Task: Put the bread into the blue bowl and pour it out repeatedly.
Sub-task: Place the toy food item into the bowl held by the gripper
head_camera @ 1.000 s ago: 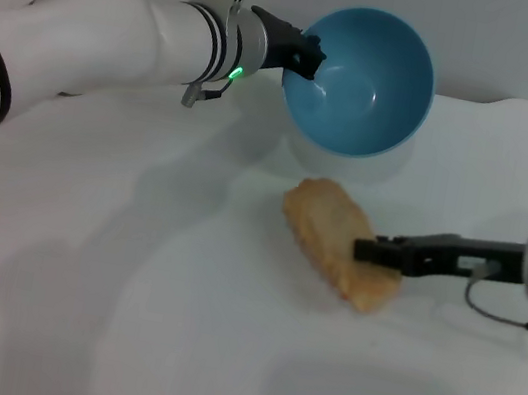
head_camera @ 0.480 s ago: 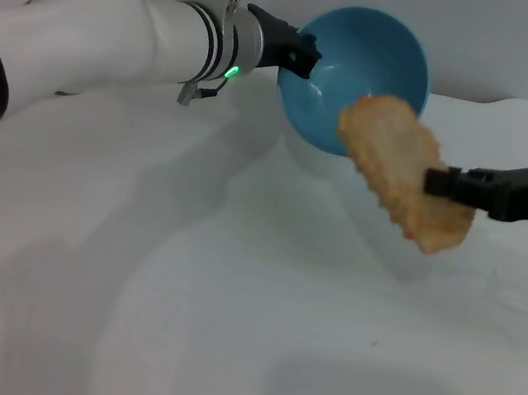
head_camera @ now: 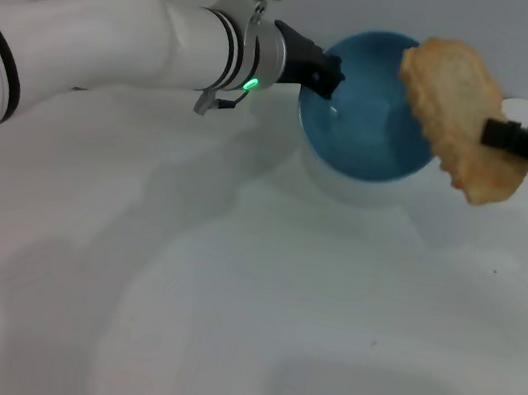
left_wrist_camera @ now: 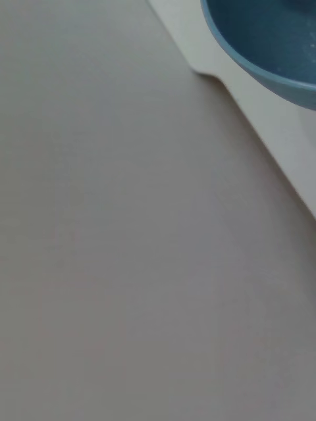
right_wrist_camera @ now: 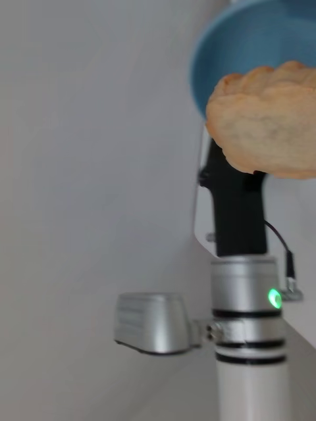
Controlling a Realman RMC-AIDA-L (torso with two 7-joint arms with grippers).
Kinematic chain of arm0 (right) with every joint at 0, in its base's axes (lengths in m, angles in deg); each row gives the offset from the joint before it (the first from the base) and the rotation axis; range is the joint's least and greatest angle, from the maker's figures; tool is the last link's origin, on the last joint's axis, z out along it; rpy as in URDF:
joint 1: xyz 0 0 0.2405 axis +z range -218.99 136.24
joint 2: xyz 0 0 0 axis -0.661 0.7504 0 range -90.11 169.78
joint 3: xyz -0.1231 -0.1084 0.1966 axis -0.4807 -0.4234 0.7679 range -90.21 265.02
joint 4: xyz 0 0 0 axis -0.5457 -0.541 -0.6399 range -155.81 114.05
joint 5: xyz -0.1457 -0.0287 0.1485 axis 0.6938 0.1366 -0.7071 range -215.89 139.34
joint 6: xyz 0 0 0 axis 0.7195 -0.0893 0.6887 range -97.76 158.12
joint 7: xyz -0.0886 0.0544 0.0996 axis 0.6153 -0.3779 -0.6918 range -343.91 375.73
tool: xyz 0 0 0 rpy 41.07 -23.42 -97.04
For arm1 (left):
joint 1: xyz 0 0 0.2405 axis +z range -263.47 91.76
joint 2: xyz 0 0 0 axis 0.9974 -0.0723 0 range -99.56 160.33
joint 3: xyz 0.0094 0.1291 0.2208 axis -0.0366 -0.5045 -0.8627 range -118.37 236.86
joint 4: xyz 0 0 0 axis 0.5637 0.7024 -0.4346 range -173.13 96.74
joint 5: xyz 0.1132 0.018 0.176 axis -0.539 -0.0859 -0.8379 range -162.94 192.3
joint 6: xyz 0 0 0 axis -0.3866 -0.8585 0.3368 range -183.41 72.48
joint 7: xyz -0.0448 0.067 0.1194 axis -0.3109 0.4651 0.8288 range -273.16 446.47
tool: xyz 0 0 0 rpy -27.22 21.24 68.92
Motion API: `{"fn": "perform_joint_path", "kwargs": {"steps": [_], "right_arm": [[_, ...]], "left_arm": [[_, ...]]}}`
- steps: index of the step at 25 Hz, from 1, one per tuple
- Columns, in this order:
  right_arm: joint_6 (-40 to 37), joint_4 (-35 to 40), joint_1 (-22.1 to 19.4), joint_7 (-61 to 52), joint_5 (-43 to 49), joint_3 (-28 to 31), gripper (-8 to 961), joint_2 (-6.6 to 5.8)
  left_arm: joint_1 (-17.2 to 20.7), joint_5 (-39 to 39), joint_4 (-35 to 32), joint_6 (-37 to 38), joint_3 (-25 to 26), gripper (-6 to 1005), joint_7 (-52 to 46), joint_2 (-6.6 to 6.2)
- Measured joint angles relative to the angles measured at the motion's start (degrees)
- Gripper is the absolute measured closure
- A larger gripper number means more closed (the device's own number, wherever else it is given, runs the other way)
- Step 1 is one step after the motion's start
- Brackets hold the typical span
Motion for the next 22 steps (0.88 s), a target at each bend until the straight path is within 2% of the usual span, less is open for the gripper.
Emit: {"fn": "perform_joint_path", "kwargs": {"steps": [5,12,18,22], "right_arm": [[5.4,-2.2,1.3,3.6,0.1,-0.4,839,-0.01],[11.2,-15.2,7.6,10.8,-0.4,-0.1,842,0.22],[15.4,-21.1,11.7,13.2,-0.5,-0.4,845,0.3],[17.0,-23.0,12.5,13.1,-0.3,-0.5,847,0.27]], "left_arm": [[0.2,-0.1,-0.7,1.7,-1.3,1000,-0.3,-0.01],[0.3,0.1,-3.1,6.2,-2.5,1000,-0.5,0.21],[0.7,0.6,-4.3,6.9,-3.9,1000,-0.8,0.27],[1.1,0.7,-4.3,6.7,-4.0,1001,-0.8,0.29]]}}
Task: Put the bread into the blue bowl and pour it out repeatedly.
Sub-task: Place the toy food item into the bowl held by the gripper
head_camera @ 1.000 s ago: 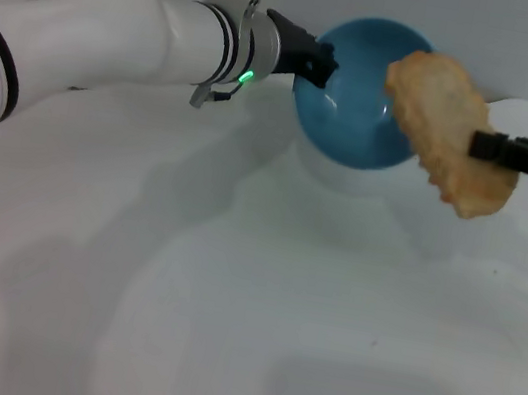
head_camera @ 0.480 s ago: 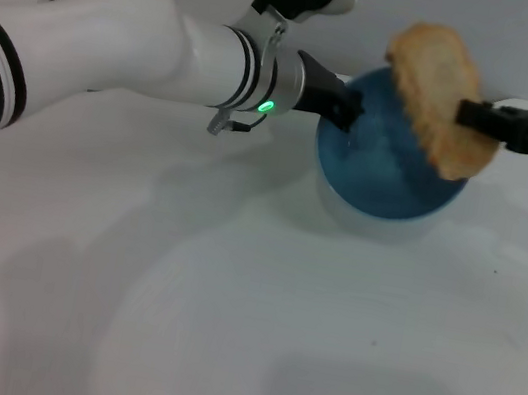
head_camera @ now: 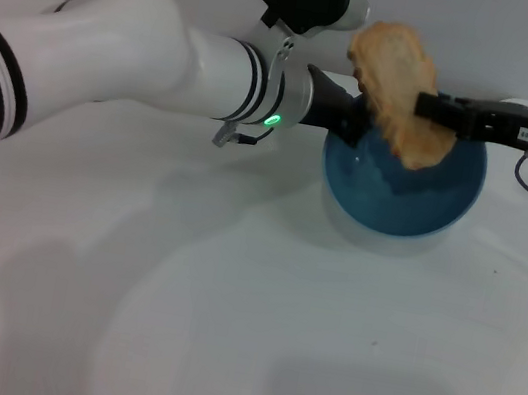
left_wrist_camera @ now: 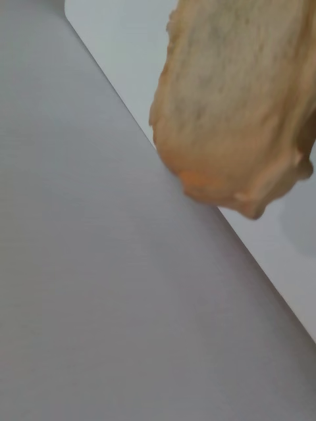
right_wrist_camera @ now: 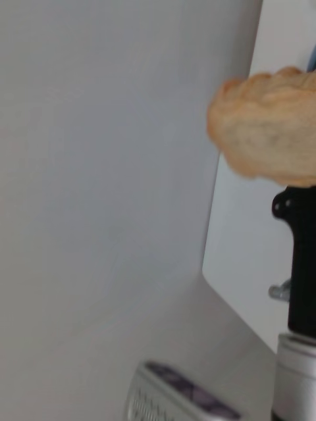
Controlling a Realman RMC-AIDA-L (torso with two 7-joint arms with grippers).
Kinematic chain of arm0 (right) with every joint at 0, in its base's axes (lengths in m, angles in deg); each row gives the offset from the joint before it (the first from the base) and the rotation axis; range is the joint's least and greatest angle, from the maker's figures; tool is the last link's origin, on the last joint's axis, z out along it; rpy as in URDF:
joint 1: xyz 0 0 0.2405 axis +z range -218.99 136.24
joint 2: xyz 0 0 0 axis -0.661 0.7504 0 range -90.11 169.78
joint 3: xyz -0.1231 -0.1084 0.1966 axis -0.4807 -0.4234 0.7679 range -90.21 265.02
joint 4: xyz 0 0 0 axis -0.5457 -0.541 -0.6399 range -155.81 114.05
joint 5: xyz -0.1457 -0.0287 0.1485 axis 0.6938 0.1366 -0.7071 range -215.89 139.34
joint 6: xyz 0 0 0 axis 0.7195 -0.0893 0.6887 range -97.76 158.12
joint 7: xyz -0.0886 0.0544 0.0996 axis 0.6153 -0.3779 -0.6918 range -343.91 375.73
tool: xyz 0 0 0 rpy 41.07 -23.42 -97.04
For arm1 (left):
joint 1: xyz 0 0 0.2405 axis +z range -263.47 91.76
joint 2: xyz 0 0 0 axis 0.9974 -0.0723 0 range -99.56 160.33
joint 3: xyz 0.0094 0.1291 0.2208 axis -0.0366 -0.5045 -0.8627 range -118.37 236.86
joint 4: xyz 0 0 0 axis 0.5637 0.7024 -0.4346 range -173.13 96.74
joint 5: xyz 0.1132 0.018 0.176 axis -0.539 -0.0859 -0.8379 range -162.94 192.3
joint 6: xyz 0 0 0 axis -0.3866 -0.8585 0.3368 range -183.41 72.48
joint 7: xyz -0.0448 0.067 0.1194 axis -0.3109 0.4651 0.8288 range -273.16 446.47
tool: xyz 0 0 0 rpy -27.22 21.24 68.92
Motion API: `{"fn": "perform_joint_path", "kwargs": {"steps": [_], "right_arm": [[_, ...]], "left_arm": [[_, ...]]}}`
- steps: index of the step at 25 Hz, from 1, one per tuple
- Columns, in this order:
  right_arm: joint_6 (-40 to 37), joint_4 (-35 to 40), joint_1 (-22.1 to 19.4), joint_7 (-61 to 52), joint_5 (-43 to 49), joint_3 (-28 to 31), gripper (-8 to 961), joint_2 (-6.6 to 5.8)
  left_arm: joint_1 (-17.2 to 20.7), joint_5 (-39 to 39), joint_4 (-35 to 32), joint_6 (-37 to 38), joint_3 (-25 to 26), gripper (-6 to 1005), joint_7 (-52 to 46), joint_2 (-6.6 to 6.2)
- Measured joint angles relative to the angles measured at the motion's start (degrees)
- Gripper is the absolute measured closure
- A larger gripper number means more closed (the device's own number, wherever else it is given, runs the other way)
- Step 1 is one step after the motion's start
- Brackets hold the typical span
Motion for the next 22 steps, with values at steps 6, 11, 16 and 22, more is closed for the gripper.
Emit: {"fn": "perform_joint_path", "kwargs": {"steps": [6,11,16,22], "right_arm": [[-0.3,-0.4,-0.6,0.1,0.1,-0.1,847,-0.04],[-0.7,-0.5,-1.1,0.7,-0.2,-1.3,826,0.12],[-2.2,0.1,-1.7,0.6,-0.4,-0.8,741,0.0],[-4.6,3.6,-5.2,0.5,-4.4,-0.7,532,-0.12]], "left_arm": [[1.1,0.0,-0.9,-0.4,0.3,1000,0.0,-0.19],[1.2,0.1,-1.0,-0.6,0.3,999,0.0,-0.22],[1.2,0.1,-0.6,-1.5,0.4,999,-0.1,-0.27],[1.3,0.1,-0.3,-2.9,0.4,1000,-0.1,-0.33]]}}
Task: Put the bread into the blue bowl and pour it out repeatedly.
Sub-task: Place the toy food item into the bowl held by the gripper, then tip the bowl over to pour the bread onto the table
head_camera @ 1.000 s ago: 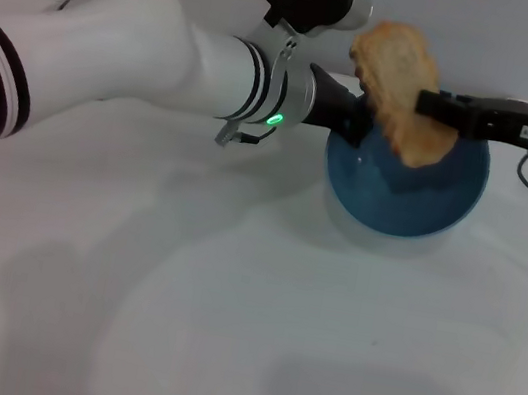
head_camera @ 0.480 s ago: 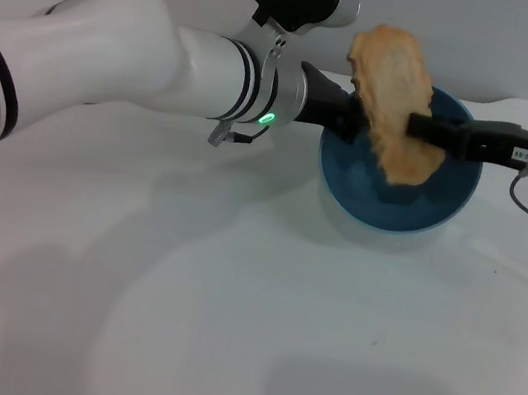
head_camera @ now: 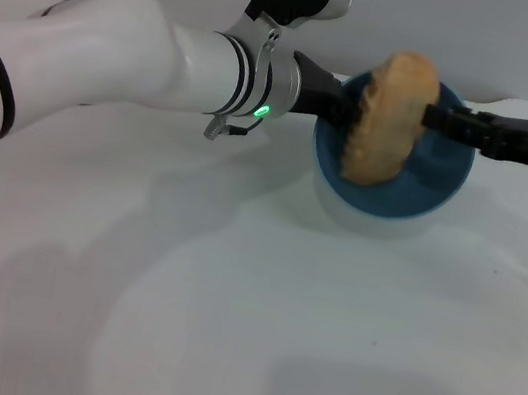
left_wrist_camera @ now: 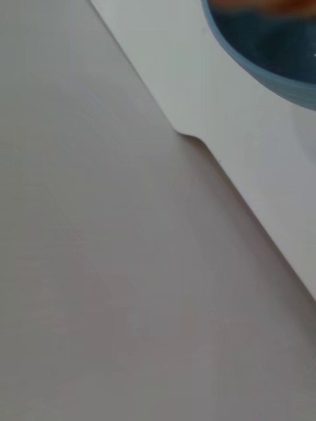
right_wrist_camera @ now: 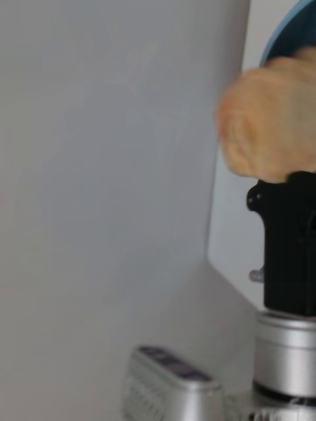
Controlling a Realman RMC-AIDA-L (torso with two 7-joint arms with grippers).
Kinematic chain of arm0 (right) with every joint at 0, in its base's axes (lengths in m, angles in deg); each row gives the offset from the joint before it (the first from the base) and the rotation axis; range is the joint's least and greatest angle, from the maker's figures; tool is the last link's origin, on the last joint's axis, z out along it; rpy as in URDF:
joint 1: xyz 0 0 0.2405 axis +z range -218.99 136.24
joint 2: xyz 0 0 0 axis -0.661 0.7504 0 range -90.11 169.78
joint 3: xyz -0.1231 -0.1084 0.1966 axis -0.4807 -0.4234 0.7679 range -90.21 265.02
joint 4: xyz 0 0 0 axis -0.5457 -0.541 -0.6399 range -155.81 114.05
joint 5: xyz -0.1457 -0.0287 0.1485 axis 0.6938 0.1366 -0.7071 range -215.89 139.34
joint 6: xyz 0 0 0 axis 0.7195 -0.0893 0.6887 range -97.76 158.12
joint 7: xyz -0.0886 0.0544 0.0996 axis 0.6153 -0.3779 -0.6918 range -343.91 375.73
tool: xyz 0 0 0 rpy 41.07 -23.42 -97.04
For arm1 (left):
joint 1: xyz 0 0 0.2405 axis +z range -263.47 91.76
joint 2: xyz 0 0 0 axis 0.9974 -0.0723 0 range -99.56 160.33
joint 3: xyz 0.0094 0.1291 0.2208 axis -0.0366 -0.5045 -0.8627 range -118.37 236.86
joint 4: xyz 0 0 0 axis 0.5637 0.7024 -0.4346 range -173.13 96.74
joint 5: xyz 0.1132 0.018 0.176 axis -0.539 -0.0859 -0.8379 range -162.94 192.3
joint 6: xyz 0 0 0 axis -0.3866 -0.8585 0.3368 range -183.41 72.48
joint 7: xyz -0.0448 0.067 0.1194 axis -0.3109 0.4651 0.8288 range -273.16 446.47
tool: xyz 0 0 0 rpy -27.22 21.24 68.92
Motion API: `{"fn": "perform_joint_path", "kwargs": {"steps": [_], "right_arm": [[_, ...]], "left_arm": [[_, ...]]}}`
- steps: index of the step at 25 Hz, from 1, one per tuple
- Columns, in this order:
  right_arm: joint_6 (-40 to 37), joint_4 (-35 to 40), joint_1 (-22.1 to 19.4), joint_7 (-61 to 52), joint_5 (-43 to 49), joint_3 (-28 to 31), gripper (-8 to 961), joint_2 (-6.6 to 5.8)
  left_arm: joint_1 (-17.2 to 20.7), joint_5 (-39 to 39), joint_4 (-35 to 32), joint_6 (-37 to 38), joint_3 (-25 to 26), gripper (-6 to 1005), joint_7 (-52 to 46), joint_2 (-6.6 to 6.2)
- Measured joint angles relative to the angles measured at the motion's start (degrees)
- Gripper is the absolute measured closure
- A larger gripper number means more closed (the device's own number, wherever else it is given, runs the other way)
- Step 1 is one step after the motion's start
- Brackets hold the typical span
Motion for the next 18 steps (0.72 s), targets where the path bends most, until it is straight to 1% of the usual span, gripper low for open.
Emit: {"fn": "perform_joint_path", "kwargs": {"steps": [3,6,8,10,12,14,16,18], "right_arm": [[-1.1,2.4,-2.1,-0.5,-1.5,0.0,429,-0.01],[-2.3,6.4,-4.8,-0.8,-3.2,0.1,429,-0.05],[-2.5,10.2,-7.5,-0.2,-4.8,0.1,429,-0.03],[-2.5,13.9,-9.9,0.3,-5.2,1.1,429,-0.05],[-4.3,17.2,-11.3,0.2,-3.5,5.0,429,-0.07],[-7.7,19.3,-12.0,0.2,-2.0,11.2,430,-0.08],[-9.8,19.9,-12.9,1.0,-1.6,16.0,430,-0.08],[-10.2,19.0,-14.0,2.2,-1.7,19.6,430,0.01]], "left_arm": [[0.0,0.0,0.0,-1.2,0.0,1000,0.0,0.01],[0.0,0.0,0.0,-2.6,0.0,1000,0.0,0.02],[0.0,-0.2,0.1,-4.3,-0.1,1000,0.0,0.08],[0.1,-0.3,0.1,-7.6,-0.4,1000,0.3,0.11],[0.0,-0.3,0.1,-9.2,-0.4,999,0.6,0.1],[-0.5,-0.4,0.1,-10.3,-0.4,999,0.7,0.09],[-1.0,-0.4,0.1,-12.3,-0.7,999,0.8,0.07],[-1.1,-0.4,0.1,-14.2,-1.1,999,1.0,0.06]]}}
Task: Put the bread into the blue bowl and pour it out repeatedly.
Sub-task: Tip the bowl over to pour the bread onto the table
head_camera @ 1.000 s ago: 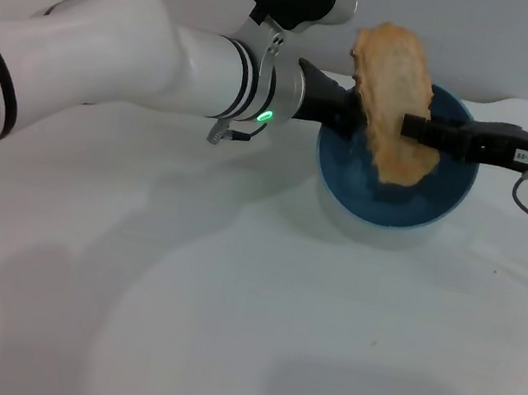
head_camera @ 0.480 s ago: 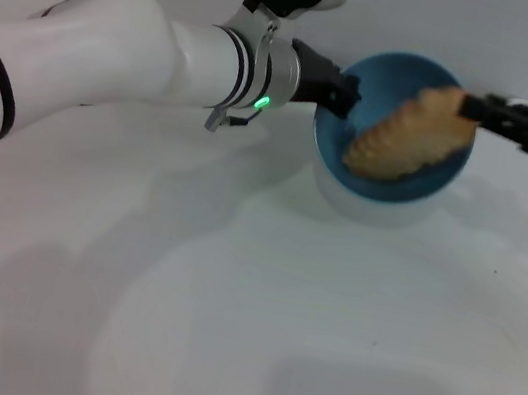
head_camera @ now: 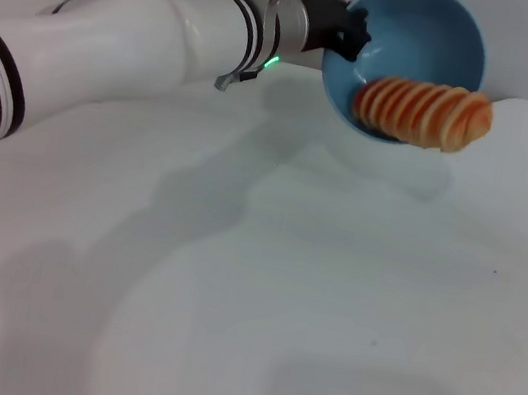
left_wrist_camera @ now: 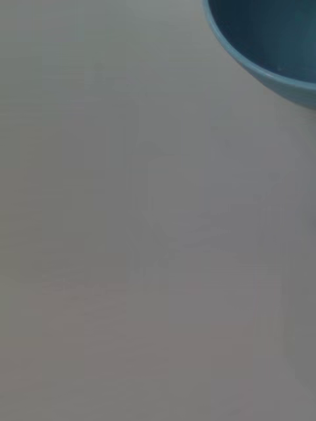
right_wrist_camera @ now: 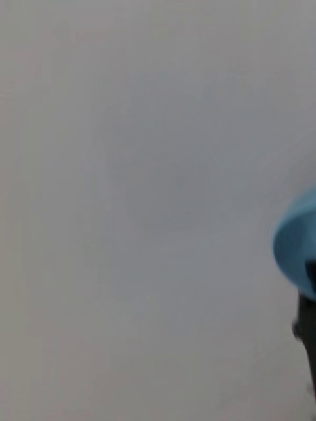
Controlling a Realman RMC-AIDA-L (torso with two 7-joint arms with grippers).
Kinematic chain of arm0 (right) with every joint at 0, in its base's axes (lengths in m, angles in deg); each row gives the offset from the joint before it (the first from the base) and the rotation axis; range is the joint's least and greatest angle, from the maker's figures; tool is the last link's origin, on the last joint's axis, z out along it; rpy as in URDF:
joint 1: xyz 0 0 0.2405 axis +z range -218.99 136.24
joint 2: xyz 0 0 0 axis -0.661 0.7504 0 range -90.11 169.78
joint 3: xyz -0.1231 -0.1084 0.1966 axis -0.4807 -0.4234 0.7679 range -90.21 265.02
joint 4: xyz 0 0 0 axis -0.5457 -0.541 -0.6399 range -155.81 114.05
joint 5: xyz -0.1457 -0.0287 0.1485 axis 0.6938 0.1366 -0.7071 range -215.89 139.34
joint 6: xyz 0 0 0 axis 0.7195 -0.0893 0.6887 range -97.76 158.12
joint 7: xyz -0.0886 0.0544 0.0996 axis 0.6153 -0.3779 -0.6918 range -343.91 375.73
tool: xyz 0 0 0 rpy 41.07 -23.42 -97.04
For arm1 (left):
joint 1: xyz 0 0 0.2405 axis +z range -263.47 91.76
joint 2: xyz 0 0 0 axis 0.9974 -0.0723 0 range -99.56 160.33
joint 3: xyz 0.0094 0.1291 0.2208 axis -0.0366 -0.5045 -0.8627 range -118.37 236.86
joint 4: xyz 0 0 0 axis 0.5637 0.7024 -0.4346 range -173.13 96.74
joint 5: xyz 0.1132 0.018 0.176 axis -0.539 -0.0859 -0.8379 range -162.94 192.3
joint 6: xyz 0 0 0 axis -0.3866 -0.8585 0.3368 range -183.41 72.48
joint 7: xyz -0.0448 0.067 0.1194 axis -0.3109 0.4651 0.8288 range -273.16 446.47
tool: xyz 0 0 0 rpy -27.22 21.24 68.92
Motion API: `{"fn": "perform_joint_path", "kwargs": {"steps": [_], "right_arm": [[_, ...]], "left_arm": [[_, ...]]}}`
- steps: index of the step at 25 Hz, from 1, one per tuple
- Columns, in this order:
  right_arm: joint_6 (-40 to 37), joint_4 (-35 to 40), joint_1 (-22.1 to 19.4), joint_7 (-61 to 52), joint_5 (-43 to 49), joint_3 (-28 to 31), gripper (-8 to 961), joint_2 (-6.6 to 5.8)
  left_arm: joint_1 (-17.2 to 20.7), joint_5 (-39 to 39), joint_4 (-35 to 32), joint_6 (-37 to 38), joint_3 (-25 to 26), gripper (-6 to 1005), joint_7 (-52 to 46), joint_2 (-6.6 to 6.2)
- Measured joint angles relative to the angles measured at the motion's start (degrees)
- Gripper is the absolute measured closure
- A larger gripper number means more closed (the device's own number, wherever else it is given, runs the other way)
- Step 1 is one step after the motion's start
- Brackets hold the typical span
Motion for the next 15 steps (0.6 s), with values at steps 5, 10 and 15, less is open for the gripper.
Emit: {"fn": "perform_joint_path", "kwargs": {"steps": [5,10,15], "right_arm": [[0.2,-5.8,-1.1,3.9,-0.2,4.0,430,-0.15],[0.2,-6.3,-1.8,4.6,-0.1,4.1,430,-0.04],[0.7,-8.9,-3.3,6.9,-0.1,5.7,430,-0.12]], "left_arm": [[-0.3,0.0,0.0,-0.9,-0.3,999,0.0,-0.02],[-0.6,0.0,0.0,-0.9,-0.4,1000,0.0,-0.05],[-1.3,0.0,0.0,-1.0,-0.7,1000,0.0,-0.05]]}}
